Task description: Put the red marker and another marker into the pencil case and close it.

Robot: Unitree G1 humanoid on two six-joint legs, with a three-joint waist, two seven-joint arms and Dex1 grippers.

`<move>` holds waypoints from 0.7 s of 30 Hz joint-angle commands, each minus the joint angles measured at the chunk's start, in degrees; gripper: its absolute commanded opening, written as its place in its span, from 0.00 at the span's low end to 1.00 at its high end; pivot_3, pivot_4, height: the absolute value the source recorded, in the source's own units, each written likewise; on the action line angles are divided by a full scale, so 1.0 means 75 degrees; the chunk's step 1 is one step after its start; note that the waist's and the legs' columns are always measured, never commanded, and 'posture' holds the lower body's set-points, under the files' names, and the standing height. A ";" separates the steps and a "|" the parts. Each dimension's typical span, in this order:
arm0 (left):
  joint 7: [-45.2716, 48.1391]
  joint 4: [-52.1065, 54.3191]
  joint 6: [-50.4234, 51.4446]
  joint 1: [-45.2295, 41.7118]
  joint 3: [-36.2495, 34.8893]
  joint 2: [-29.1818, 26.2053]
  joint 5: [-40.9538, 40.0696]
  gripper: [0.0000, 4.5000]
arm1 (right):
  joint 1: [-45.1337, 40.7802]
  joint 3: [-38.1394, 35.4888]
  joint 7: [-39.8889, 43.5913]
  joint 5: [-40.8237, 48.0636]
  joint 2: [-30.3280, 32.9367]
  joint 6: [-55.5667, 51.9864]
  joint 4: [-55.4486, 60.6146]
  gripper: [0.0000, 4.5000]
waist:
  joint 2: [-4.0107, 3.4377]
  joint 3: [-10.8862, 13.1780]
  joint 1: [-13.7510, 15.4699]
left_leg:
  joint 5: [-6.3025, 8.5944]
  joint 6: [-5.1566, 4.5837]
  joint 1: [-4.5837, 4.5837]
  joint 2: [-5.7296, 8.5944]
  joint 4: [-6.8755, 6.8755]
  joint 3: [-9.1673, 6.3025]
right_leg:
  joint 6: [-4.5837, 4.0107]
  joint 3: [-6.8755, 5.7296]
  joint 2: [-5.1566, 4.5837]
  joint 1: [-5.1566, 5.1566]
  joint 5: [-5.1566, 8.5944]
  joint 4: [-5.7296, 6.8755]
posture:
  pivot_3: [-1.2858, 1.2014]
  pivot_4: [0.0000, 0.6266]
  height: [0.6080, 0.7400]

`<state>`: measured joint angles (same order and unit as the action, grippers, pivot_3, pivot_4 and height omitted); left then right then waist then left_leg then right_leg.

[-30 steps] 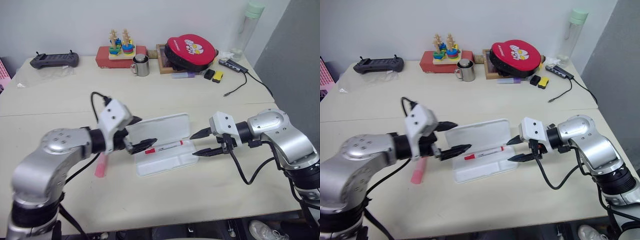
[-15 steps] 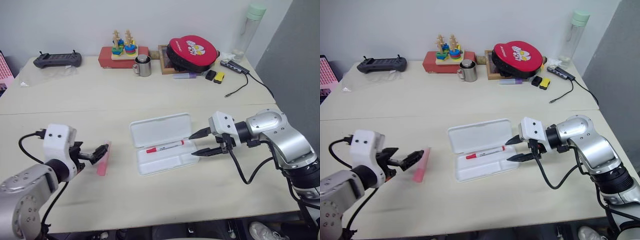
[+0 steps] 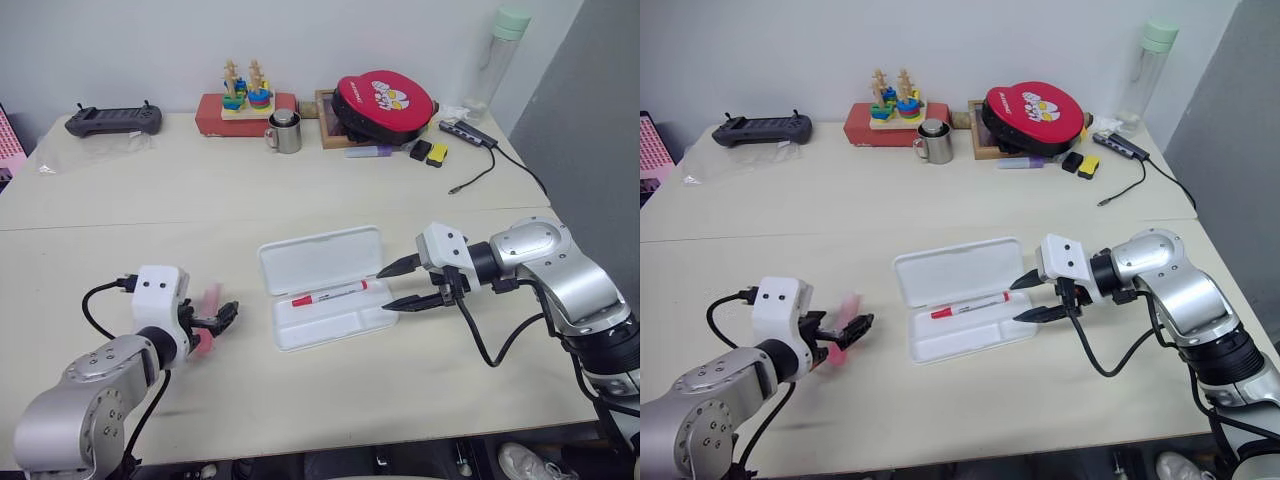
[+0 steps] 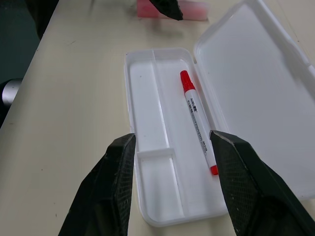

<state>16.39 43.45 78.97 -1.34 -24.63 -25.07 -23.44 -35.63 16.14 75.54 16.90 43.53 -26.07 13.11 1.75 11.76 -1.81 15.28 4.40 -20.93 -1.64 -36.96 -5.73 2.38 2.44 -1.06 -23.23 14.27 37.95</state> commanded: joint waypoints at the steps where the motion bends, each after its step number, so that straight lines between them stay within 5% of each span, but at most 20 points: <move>1: -0.0037 0.0105 -0.0212 -0.0159 0.0090 -0.0006 -0.0034 1.00 | -0.0049 -0.0079 0.0054 -0.0002 0.0080 0.0116 0.0161 0.55 | 0.0000 0.0000 -0.0001 | 0.0000 0.0000 0.0000 0.0000 0.0000 0.0000 | 0.0000 0.0000 0.0000 0.0000 0.0000 -0.0001 | 0.52 0.24 1.00; 21: -0.0258 0.0260 -0.0225 -0.0255 0.0398 0.0282 -0.0199 1.00 | -0.0016 -0.0063 0.0020 -0.0025 0.0125 0.0063 0.0246 0.55 | 0.0000 0.0000 0.0000 | 0.0000 0.0000 -0.0001 0.0000 0.0000 0.0000 | 0.0000 0.0000 0.0000 0.0000 0.0000 -0.0001 | 0.52 0.24 1.00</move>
<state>14.53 42.99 78.19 -3.04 -20.30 -22.58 -24.74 -35.57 16.15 75.53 16.80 43.77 -26.00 13.14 1.76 11.76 -1.81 15.28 4.40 -20.94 -1.64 -36.96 -5.73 2.38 2.44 -1.06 -23.23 14.27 37.95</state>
